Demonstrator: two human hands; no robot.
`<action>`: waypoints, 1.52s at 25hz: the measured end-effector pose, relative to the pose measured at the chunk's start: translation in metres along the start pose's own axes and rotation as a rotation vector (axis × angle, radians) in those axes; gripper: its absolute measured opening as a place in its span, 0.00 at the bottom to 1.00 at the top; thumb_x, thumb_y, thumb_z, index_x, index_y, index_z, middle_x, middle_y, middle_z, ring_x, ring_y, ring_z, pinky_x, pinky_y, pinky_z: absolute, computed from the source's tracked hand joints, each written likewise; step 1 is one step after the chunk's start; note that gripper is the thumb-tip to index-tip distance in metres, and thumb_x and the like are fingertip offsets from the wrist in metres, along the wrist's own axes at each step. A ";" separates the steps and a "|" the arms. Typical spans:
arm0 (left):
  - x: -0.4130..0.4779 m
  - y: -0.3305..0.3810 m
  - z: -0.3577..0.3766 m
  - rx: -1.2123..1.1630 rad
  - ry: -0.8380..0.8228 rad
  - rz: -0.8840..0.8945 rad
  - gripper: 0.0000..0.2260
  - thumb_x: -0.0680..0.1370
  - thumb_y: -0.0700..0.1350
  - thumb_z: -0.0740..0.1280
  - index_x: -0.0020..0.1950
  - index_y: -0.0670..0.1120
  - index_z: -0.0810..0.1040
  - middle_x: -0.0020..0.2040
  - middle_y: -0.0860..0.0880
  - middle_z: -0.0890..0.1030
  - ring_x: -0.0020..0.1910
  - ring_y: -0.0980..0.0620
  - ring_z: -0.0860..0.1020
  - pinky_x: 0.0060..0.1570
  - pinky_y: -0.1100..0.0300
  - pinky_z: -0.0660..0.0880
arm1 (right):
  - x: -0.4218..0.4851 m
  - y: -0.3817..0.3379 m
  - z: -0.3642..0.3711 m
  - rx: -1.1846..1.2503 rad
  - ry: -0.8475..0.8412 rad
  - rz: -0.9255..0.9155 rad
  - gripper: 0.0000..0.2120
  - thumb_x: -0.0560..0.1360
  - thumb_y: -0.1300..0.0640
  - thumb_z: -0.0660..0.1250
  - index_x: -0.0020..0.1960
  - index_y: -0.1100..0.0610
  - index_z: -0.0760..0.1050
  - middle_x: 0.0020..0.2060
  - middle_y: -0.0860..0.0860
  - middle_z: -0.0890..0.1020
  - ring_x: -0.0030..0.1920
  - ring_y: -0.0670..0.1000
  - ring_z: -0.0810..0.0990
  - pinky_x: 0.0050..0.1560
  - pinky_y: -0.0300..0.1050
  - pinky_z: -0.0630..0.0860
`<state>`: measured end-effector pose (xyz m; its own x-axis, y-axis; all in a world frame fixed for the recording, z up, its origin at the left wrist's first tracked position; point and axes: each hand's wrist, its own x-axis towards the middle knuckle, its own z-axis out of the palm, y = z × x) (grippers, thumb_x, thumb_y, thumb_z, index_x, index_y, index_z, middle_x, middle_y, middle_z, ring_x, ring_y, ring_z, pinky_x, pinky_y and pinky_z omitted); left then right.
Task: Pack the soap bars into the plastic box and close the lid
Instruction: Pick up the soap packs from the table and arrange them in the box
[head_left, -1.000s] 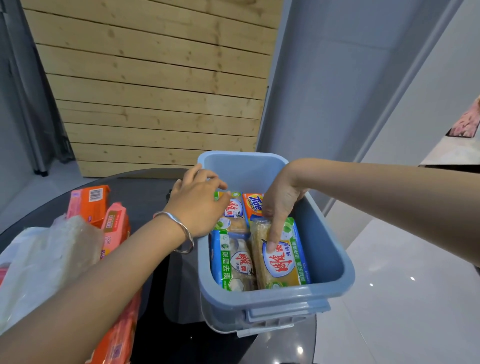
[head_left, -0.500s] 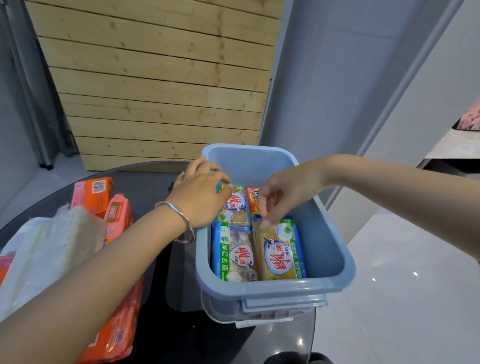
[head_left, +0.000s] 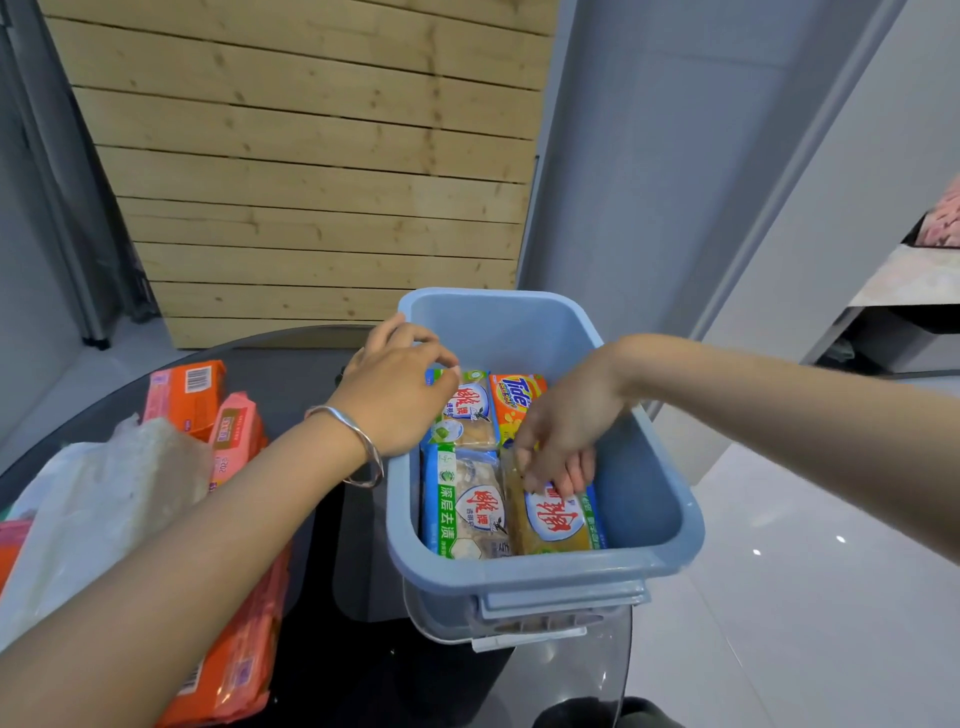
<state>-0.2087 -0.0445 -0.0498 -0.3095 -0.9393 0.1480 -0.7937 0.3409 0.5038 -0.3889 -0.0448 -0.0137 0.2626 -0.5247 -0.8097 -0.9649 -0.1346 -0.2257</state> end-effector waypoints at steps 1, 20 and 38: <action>0.000 0.000 0.001 -0.002 0.001 0.003 0.14 0.79 0.51 0.57 0.61 0.51 0.75 0.71 0.51 0.66 0.76 0.52 0.48 0.73 0.48 0.52 | 0.007 -0.002 0.006 -0.036 -0.022 0.038 0.09 0.78 0.55 0.64 0.40 0.55 0.73 0.34 0.52 0.80 0.35 0.49 0.79 0.40 0.39 0.78; -0.076 -0.057 -0.064 -0.238 0.262 0.136 0.12 0.78 0.46 0.62 0.61 0.46 0.75 0.61 0.49 0.74 0.63 0.53 0.70 0.63 0.62 0.62 | -0.048 -0.026 0.035 0.279 0.451 -0.264 0.07 0.71 0.54 0.73 0.40 0.54 0.76 0.37 0.50 0.81 0.40 0.49 0.79 0.48 0.44 0.76; -0.169 -0.158 -0.068 -0.567 0.077 -0.699 0.22 0.79 0.53 0.56 0.67 0.41 0.68 0.62 0.41 0.77 0.55 0.43 0.78 0.54 0.55 0.74 | 0.059 -0.226 0.103 1.054 0.348 -0.213 0.32 0.70 0.44 0.71 0.66 0.62 0.69 0.59 0.58 0.80 0.55 0.55 0.81 0.52 0.47 0.81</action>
<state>0.0050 0.0581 -0.0971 0.1987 -0.9321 -0.3029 -0.4039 -0.3595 0.8412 -0.1549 0.0416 -0.0663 0.2447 -0.8036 -0.5425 -0.3686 0.4404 -0.8187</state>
